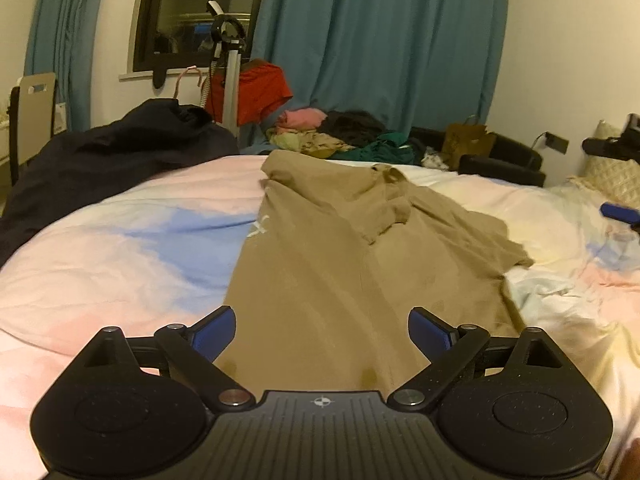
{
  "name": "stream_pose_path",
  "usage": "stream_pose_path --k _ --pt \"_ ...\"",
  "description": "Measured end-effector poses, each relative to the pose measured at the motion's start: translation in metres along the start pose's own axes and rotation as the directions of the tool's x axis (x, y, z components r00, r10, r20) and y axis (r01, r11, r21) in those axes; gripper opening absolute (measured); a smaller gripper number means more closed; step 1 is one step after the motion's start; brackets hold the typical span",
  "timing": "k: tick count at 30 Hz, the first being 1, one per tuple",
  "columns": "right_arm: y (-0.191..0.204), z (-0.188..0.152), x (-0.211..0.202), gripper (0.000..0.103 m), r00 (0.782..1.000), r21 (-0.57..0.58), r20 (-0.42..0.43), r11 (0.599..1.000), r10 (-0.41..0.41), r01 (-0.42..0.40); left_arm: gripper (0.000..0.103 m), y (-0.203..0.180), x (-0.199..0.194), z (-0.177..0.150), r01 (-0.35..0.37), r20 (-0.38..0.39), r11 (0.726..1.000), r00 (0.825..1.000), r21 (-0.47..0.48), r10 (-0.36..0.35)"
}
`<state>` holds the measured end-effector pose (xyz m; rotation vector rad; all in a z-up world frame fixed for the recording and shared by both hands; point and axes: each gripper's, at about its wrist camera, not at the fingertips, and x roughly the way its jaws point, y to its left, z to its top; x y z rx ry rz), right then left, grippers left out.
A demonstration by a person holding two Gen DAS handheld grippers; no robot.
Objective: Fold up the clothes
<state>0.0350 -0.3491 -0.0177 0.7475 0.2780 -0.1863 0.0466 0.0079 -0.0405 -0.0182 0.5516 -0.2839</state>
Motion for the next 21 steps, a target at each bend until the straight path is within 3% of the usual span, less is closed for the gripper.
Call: stream_pose_path --k 3,8,12,17,21 --pt "-0.056 0.007 0.054 0.093 0.996 0.208 -0.083 0.977 -0.023 0.04 0.095 0.003 0.006 0.002 0.004 0.002 1.0 1.0 -0.029 -0.004" --pt "-0.115 -0.013 0.13 0.093 0.981 0.373 -0.19 0.923 -0.025 0.096 0.095 0.007 0.016 0.001 0.0 -0.022 0.999 1.0 -0.045 -0.001" --pt "-0.134 -0.021 0.166 0.095 0.987 0.393 -0.151 0.912 -0.061 0.117 0.095 0.01 0.024 0.0 0.004 -0.032 0.999 0.999 -0.052 -0.006" --pt "-0.142 -0.015 0.184 0.095 0.997 0.309 -0.027 0.948 -0.073 0.078 0.095 0.011 0.038 0.001 0.007 -0.04 0.999 0.999 -0.042 -0.008" --pt "-0.144 -0.019 0.194 0.094 0.997 0.279 0.015 0.958 -0.073 0.066 0.095 0.014 0.054 0.002 0.012 -0.057 0.999 0.998 -0.047 -0.015"
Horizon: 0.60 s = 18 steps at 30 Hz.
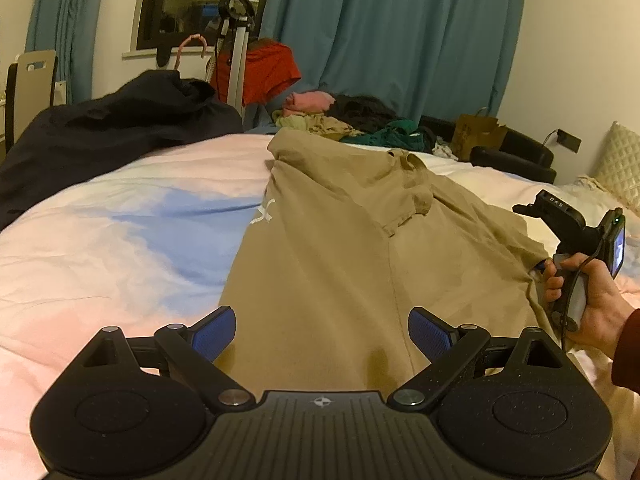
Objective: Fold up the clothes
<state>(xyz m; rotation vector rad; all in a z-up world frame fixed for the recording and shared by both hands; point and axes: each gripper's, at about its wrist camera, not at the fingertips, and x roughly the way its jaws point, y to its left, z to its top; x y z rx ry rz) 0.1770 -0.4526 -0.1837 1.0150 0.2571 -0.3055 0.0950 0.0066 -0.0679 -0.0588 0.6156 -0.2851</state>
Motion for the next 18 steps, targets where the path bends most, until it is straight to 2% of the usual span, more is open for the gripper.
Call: stream_pose_path --k 7,9,12,13,14,15,16,18 --pt "0.005 -0.001 0.019 0.094 0.996 -0.057 0.088 0.998 0.011 -0.006 0.095 0.009 0.019 -0.002 -0.045 -0.016 0.999 0.999 -0.029 0.044" --pt "0.006 0.0 0.025 0.086 0.994 -0.081 0.107 0.997 0.006 0.003 0.095 0.012 0.023 -0.002 -0.052 -0.021 0.998 0.998 -0.042 0.051" --pt "0.011 0.003 0.035 0.071 0.993 -0.139 0.11 0.989 -0.044 0.059 0.095 0.014 0.028 -0.002 -0.061 -0.027 0.997 0.998 -0.056 0.06" --pt "0.011 0.004 0.037 0.06 0.992 -0.152 0.113 0.985 -0.063 0.08 0.095 0.013 0.03 -0.002 -0.059 -0.026 0.996 0.998 -0.06 0.057" --pt "0.011 0.004 0.037 0.041 0.989 -0.155 0.118 0.983 -0.086 0.103 0.095 0.013 0.032 -0.002 -0.059 -0.027 0.996 0.998 -0.061 0.057" --pt "0.011 0.006 0.036 0.029 0.987 -0.152 0.12 0.981 -0.106 0.124 0.095 0.012 0.033 -0.001 -0.062 -0.032 0.996 0.998 -0.06 0.061" --pt "0.012 0.009 0.036 0.011 0.985 -0.149 0.122 0.979 -0.125 0.142 0.094 0.012 0.034 -0.001 -0.061 -0.034 0.996 0.998 -0.059 0.06" --pt "0.014 0.014 0.034 0.009 0.979 -0.143 0.125 0.973 -0.162 0.18 0.092 0.01 0.031 0.001 -0.057 -0.022 0.997 0.998 -0.054 0.056"
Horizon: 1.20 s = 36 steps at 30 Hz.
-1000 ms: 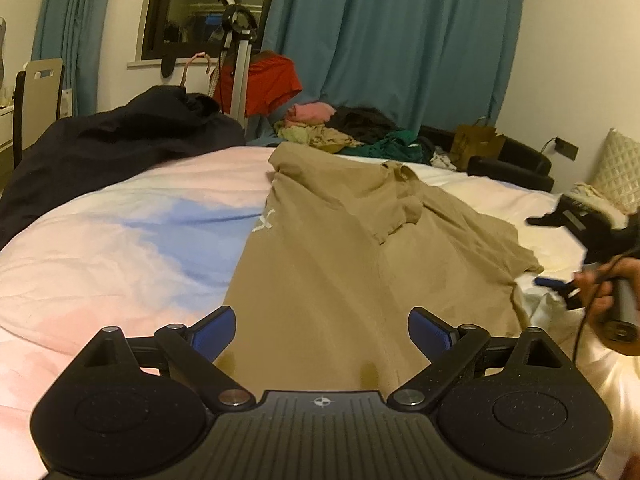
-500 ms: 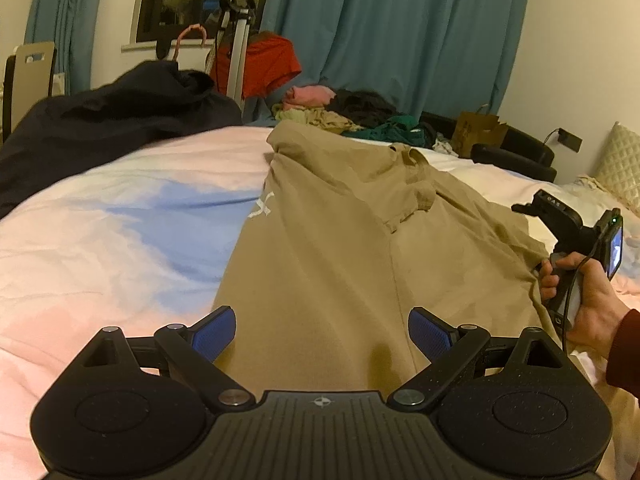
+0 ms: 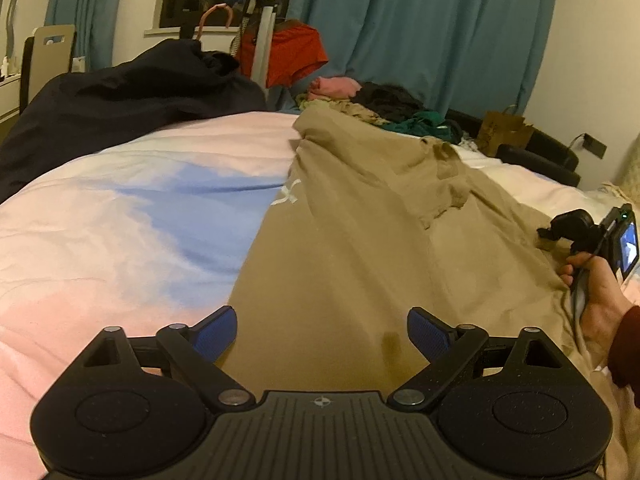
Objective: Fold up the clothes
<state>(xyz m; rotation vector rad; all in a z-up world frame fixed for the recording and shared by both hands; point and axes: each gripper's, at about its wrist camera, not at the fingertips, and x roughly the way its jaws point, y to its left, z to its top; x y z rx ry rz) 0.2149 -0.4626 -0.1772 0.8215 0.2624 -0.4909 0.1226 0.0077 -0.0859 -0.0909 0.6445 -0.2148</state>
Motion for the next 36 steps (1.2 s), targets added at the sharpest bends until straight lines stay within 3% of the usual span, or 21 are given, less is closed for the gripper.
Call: stream_pose_path --k 4,7,12,15,20,24,26,27,28,29,30,36 --pt "0.034 0.02 -0.028 0.006 0.998 -0.152 0.064 0.988 -0.005 0.015 0.09 -0.005 -0.014 0.002 -0.089 0.048 0.992 0.995 0.091 0.084" --pt "0.07 0.03 -0.05 0.006 0.995 -0.261 0.095 0.965 0.017 0.009 0.09 0.0 -0.032 0.007 -0.092 0.089 0.992 0.992 0.084 0.084" --pt "0.151 0.028 -0.087 0.006 0.987 -0.451 0.143 0.892 0.076 -0.003 0.09 0.013 -0.055 0.017 -0.113 0.152 0.991 0.983 0.069 0.102" --pt "0.201 0.009 -0.109 0.006 0.982 -0.539 0.125 0.841 0.138 -0.05 0.09 0.024 -0.065 0.022 -0.111 0.171 0.993 0.98 0.036 0.103" --pt "0.282 -0.058 -0.107 0.006 0.981 -0.698 -0.01 0.701 0.194 -0.146 0.09 0.043 -0.068 0.029 -0.11 0.171 0.994 0.979 -0.017 0.111" --pt "0.313 -0.115 -0.084 0.008 0.975 -0.782 -0.16 0.582 0.156 -0.222 0.09 0.056 -0.064 0.026 -0.108 0.165 0.994 0.98 -0.035 0.112" --pt "0.313 -0.129 -0.07 0.01 0.962 -0.772 -0.233 0.575 0.139 -0.27 0.09 0.061 -0.058 0.026 -0.1 0.15 0.994 0.983 -0.05 0.106" --pt "0.31 -0.132 -0.065 0.016 0.953 -0.753 -0.272 0.587 0.134 -0.298 0.09 0.063 -0.056 0.025 -0.093 0.143 0.994 0.984 -0.06 0.101" --pt "0.306 -0.134 -0.062 0.047 0.941 -0.73 -0.311 0.602 0.131 -0.325 0.09 0.065 -0.053 0.025 -0.085 0.138 0.994 0.986 -0.07 0.094" --pt "0.3 -0.134 -0.062 0.084 0.935 -0.709 -0.328 0.619 0.135 -0.338 0.09 0.066 -0.051 0.025 -0.077 0.135 0.994 0.987 -0.075 0.086" --pt "0.296 -0.131 -0.065 0.095 0.933 -0.688 -0.327 0.639 0.149 -0.343 0.09 0.065 -0.05 0.024 -0.069 0.132 0.995 0.988 -0.076 0.079" --pt "0.255 -0.1 -0.141 0.099 0.935 -0.594 -0.273 0.725 0.227 -0.349 0.09 0.049 -0.045 0.019 -0.042 0.128 0.999 0.991 -0.035 0.046"
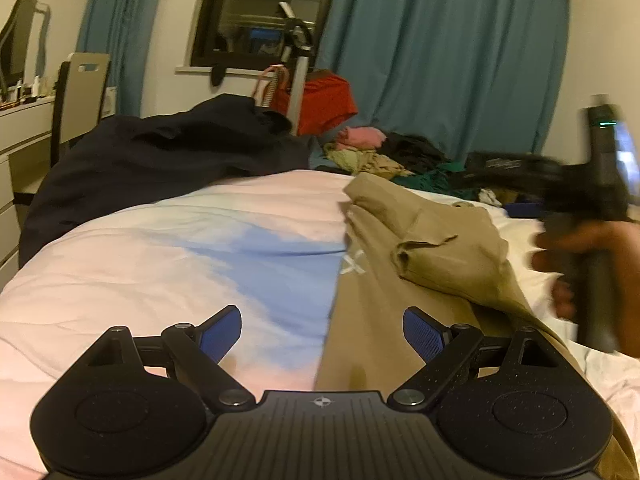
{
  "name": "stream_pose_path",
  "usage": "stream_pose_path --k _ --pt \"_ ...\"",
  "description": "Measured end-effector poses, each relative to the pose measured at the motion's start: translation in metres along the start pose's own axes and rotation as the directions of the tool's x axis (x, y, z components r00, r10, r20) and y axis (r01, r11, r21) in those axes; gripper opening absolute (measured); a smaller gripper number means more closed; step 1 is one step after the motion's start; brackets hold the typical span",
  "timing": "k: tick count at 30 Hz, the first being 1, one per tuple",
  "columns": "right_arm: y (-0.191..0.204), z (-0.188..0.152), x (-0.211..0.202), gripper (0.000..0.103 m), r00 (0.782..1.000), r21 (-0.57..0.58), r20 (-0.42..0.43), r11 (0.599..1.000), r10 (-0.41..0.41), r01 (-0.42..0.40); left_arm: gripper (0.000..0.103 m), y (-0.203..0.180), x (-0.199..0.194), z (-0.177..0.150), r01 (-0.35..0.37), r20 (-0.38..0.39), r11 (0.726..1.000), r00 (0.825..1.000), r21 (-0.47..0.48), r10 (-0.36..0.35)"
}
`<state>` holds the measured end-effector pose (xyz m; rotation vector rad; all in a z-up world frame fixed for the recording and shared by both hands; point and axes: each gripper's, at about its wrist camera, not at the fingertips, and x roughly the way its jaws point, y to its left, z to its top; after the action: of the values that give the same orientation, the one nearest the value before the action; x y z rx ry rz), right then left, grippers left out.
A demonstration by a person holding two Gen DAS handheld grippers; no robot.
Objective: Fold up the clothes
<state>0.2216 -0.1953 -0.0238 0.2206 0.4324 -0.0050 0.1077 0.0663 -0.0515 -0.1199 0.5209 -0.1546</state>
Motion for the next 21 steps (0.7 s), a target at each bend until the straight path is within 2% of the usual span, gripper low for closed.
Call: stream_pose_path --k 8,11,16,19,21 --pt "-0.028 -0.056 -0.178 0.099 0.997 0.112 0.035 0.992 -0.069 0.064 0.09 -0.023 -0.014 -0.008 0.061 -0.018 0.998 0.998 0.012 -0.061" --pt "-0.042 -0.074 -0.232 0.099 0.991 0.181 0.098 0.981 -0.094 0.075 0.09 -0.036 -0.025 -0.014 0.102 -0.039 0.995 0.994 0.01 -0.101" --pt "-0.063 -0.08 -0.281 0.099 0.962 0.199 0.205 0.97 -0.179 0.138 0.089 -0.074 -0.041 -0.032 0.205 -0.106 0.978 0.974 0.049 -0.199" --pt "-0.079 -0.079 -0.292 0.099 0.948 0.217 0.244 0.964 -0.204 0.152 0.084 -0.105 -0.045 -0.043 0.275 -0.164 0.959 0.951 0.071 -0.261" --pt "-0.091 -0.079 -0.298 0.099 0.946 0.236 0.249 0.961 -0.206 0.147 0.08 -0.126 -0.044 -0.05 0.323 -0.205 0.945 0.93 0.059 -0.305"
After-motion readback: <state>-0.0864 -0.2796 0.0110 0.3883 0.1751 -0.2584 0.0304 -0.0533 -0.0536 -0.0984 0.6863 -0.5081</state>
